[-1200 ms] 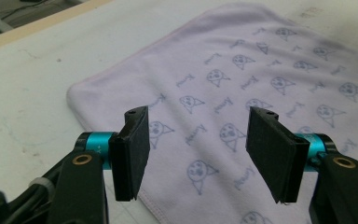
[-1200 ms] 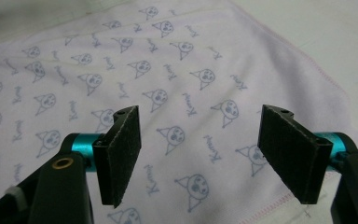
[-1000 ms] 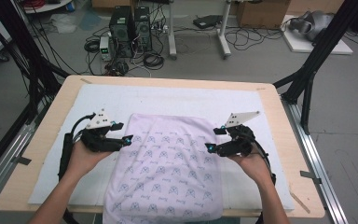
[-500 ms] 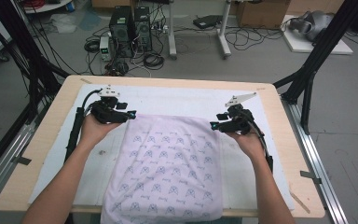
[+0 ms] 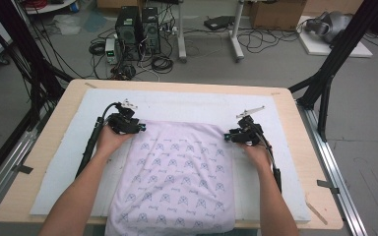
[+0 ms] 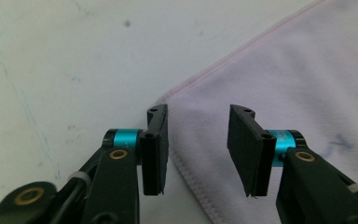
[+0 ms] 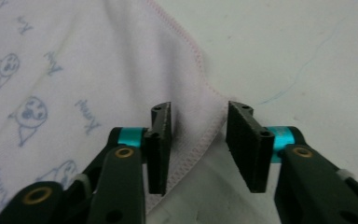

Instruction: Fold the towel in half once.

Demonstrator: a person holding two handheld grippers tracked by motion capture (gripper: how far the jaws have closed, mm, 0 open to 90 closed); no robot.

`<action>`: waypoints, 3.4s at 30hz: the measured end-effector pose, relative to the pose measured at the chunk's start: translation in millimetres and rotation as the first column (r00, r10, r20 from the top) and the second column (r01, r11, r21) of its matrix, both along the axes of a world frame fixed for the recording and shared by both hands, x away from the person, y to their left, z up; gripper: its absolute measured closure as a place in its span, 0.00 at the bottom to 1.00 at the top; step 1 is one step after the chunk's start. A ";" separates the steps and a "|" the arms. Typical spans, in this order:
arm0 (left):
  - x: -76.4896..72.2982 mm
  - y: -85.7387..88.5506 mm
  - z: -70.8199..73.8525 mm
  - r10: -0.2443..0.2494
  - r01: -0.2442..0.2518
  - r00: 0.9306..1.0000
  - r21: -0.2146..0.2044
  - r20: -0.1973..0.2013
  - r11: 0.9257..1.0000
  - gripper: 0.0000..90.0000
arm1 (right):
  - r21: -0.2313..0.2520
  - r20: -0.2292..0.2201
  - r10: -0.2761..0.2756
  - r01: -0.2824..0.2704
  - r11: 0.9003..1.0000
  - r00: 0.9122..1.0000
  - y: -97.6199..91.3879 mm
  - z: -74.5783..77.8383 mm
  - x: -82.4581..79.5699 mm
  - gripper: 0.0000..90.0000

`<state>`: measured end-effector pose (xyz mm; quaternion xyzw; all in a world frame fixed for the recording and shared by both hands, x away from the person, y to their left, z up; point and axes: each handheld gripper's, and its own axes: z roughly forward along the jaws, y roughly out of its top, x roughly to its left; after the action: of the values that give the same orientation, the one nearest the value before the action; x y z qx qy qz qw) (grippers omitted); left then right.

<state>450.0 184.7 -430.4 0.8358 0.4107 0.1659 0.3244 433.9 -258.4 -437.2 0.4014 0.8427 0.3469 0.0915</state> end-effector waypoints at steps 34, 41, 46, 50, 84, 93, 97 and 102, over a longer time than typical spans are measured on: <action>-121.3 48.2 52.5 -0.134 0.188 0.956 -0.196 0.260 0.963 0.95 | 0.144 0.168 0.223 -0.247 0.958 0.960 -18.4 70.3 -111.6 0.94; -189.5 58.7 45.4 -0.174 0.246 0.926 -0.184 0.336 0.952 0.95 | 0.168 0.188 0.265 -0.297 0.940 0.946 -19.3 66.6 -161.4 0.94; -231.2 63.2 28.2 -0.193 0.253 0.921 -0.142 0.337 0.957 0.95 | 0.161 0.193 0.318 -0.350 0.923 0.928 -13.5 57.8 -197.9 0.94; -252.2 68.4 11.0 -0.247 0.287 0.934 -0.130 0.260 0.949 0.79 | 0.112 0.161 0.370 -0.389 0.914 0.915 -10.6 45.0 -214.5 0.84; -241.5 55.6 17.8 -0.337 0.352 0.931 -0.104 0.136 0.930 0.85 | 0.127 0.070 0.458 -0.464 0.877 0.886 18.7 14.5 -214.1 0.77; -201.6 44.7 25.2 -0.285 0.299 0.942 -0.058 0.175 0.952 0.79 | 0.071 0.112 0.340 -0.349 0.934 0.934 7.1 28.9 -185.8 0.71; -171.0 40.1 15.6 -0.246 0.255 0.959 -0.045 0.142 0.966 0.78 | 0.049 0.109 0.280 -0.286 0.957 0.954 2.8 24.8 -163.9 0.63; -144.5 42.9 -0.2 -0.195 0.198 0.978 -0.038 0.069 0.979 0.70 | 0.035 0.086 0.252 -0.256 0.966 0.964 2.2 12.8 -142.6 0.58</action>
<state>305.5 227.6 -430.6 0.8590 0.3188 0.1510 0.3711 291.3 -256.2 -424.4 0.2777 0.8746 0.3911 0.0711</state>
